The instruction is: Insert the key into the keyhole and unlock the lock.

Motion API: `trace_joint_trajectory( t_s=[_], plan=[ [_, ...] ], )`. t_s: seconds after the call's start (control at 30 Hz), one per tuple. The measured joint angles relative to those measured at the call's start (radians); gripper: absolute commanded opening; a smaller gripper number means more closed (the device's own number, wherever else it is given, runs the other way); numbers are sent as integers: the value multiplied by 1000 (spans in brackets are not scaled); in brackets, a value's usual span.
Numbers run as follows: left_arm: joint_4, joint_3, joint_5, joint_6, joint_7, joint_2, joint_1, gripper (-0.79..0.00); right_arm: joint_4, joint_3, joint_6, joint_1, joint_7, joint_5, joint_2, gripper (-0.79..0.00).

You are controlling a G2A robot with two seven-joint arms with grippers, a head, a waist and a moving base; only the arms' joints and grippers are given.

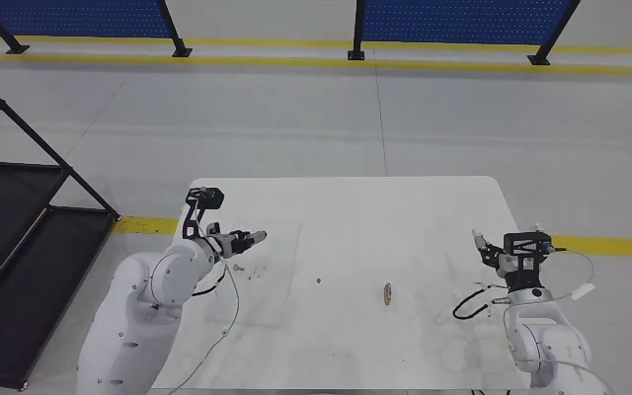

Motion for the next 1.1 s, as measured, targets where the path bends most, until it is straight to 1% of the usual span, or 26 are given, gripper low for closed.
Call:
trace_joint_trajectory(
  t_s=[0.13, 0.3, 0.43, 0.53, 0.67, 0.77, 0.87, 1.1],
  plan=[
    [42, -4, -39, 35, -103, 3, -31, 0, 0, 0, 0, 0, 0, 0, 0, 0],
    [90, -32, -81, 51, -169, 8, -42, 0, 0, 0, 0, 0, 0, 0, 0, 0],
    [124, -50, -89, 30, -215, 16, -38, 0, 0, 0, 0, 0, 0, 0, 0, 0],
    [139, -54, -107, 5, -275, 21, -36, 0, 0, 0, 0, 0, 0, 0, 0, 0],
    [156, -47, -97, -8, -331, 28, -33, 0, 0, 0, 0, 0, 0, 0, 0, 0],
    [164, -38, -89, 14, -346, 31, -32, 0, 0, 0, 0, 0, 0, 0, 0, 0],
    [170, -22, -70, 24, -327, 32, -33, 0, 0, 0, 0, 0, 0, 0, 0, 0],
    [203, 12, -56, 12, -279, 35, -45, 0, 0, 0, 0, 0, 0, 0, 0, 0]
  ],
)
